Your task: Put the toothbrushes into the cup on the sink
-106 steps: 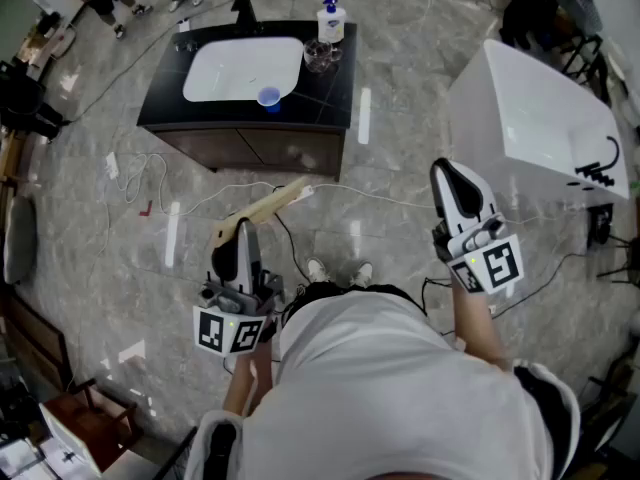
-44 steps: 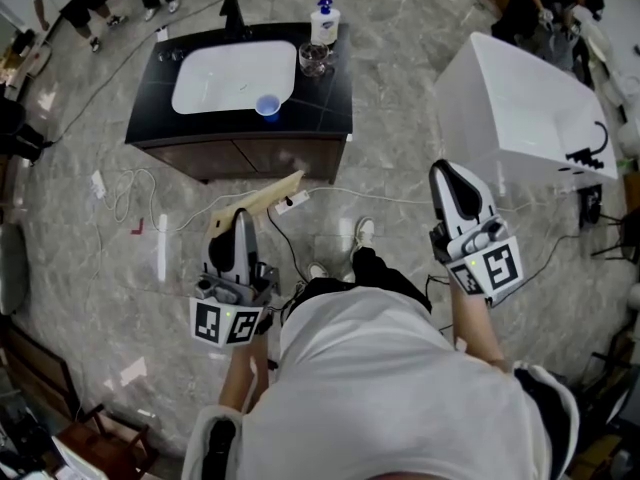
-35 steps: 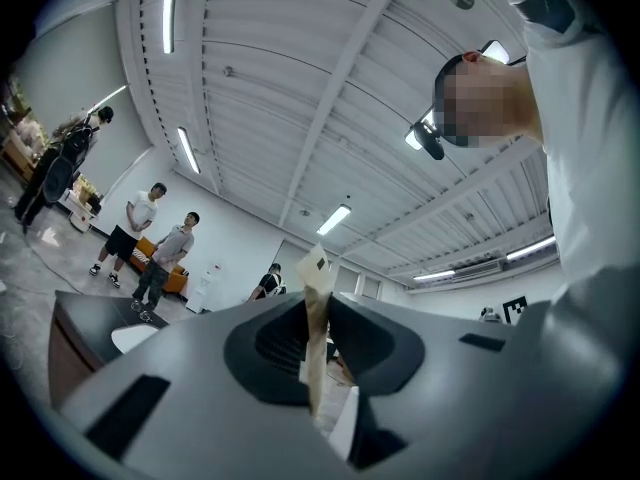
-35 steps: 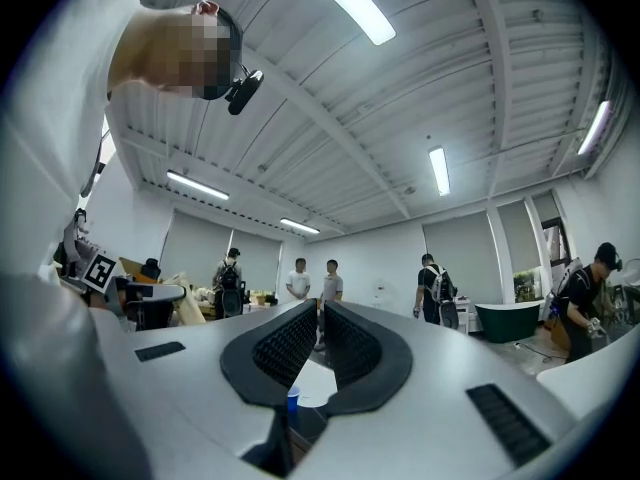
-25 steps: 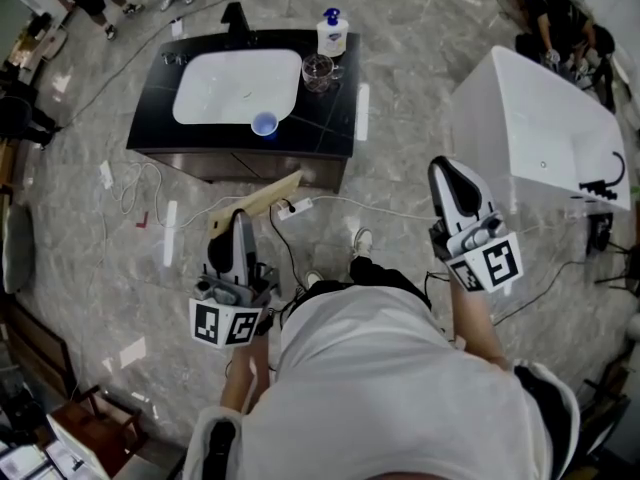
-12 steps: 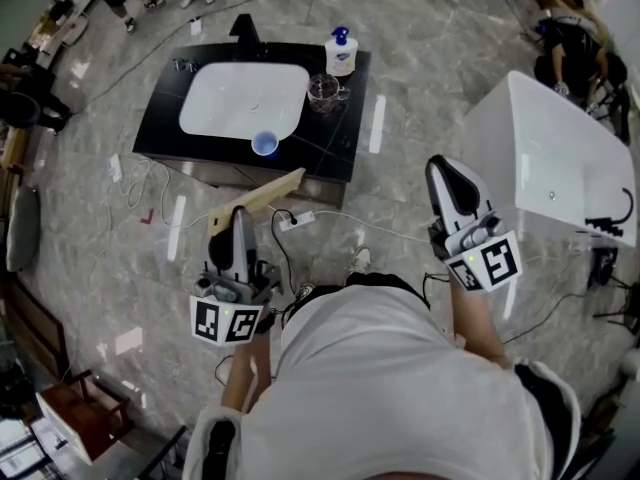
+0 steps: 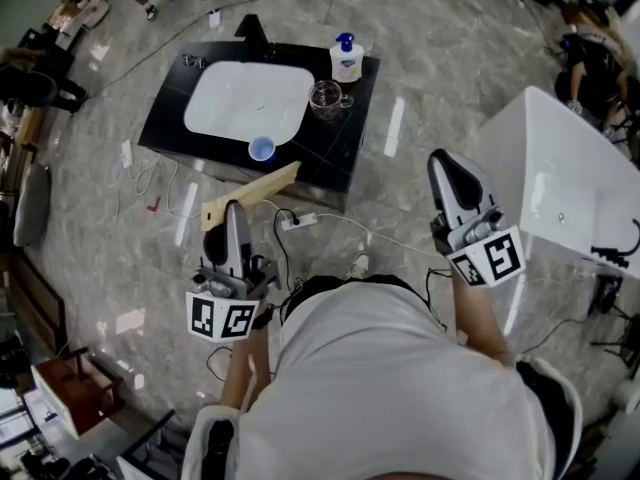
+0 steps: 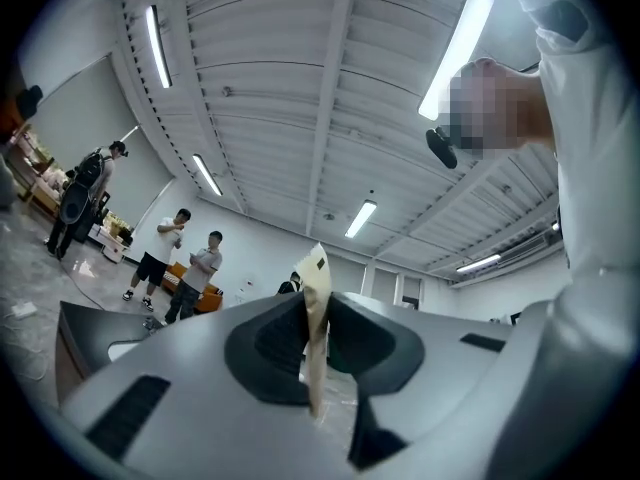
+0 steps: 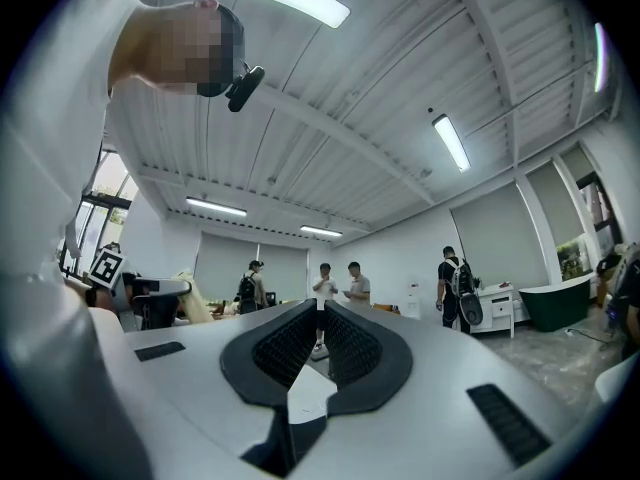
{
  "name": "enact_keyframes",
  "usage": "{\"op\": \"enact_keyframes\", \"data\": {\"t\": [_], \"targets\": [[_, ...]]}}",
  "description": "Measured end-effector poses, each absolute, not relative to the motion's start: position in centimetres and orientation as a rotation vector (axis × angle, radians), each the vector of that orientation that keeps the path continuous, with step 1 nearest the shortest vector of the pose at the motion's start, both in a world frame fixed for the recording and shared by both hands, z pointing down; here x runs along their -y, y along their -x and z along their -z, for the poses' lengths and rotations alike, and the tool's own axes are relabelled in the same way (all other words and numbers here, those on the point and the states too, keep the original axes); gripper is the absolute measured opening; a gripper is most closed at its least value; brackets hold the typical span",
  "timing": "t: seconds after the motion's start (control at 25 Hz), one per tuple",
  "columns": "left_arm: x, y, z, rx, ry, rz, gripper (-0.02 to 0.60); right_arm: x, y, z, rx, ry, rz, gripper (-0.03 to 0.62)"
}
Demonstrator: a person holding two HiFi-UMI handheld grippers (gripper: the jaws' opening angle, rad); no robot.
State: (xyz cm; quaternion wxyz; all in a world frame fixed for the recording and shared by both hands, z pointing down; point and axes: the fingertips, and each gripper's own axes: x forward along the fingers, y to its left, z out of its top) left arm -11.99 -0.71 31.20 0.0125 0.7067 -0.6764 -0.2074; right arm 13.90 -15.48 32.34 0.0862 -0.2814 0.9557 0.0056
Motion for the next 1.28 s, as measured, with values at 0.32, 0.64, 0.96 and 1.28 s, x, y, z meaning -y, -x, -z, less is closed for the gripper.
{"op": "enact_keyframes", "data": {"t": [0.32, 0.64, 0.96, 1.28], "targets": [[2.3, 11.6, -31.0, 2.146, -2.184, 0.633, 0.054, 17.7, -13.7, -32.8, -2.835, 0.788, 0.014, 0.048], [5.0, 13.3, -29.2, 2.145, -2.242, 0.652, 0.054, 18.6, -13.2, -32.9, -2.842, 0.822, 0.032, 0.048], [8.2, 16.7, -29.8, 2.038, -2.285, 0.697, 0.054, 19.6, -10.3, -32.9, -2.850, 0.915, 0.018, 0.048], [12.2, 19.3, -31.7, 1.949, -2.218, 0.666, 0.054, 20.4, -8.0, -32.6, -2.872, 0.967, 0.000, 0.048]]}}
